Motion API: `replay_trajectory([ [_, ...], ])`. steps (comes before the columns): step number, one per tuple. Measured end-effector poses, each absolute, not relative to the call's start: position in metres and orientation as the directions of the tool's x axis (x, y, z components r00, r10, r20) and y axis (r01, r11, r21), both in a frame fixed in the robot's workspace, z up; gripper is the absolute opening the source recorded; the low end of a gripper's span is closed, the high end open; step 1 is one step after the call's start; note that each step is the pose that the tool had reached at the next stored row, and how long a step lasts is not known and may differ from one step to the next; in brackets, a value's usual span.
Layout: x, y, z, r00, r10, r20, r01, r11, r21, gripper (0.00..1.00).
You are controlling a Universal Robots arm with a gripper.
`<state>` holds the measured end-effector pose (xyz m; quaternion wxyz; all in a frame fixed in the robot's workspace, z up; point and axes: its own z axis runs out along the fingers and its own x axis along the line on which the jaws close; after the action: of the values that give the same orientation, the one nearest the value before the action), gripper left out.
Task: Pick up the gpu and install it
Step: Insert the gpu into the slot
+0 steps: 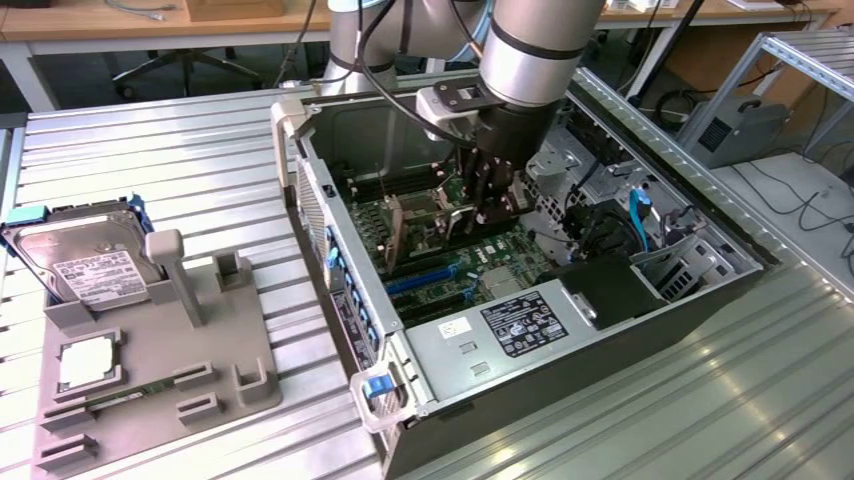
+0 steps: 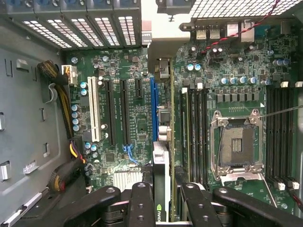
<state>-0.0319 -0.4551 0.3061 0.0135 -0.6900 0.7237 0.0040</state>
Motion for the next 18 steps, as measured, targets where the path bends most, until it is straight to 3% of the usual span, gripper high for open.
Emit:
replay_trajectory([
  [18,-0.0362,-0.4551,0.2971,-0.047,-0.999,-0.025,-0.999,0.048,-0.013,0.27],
])
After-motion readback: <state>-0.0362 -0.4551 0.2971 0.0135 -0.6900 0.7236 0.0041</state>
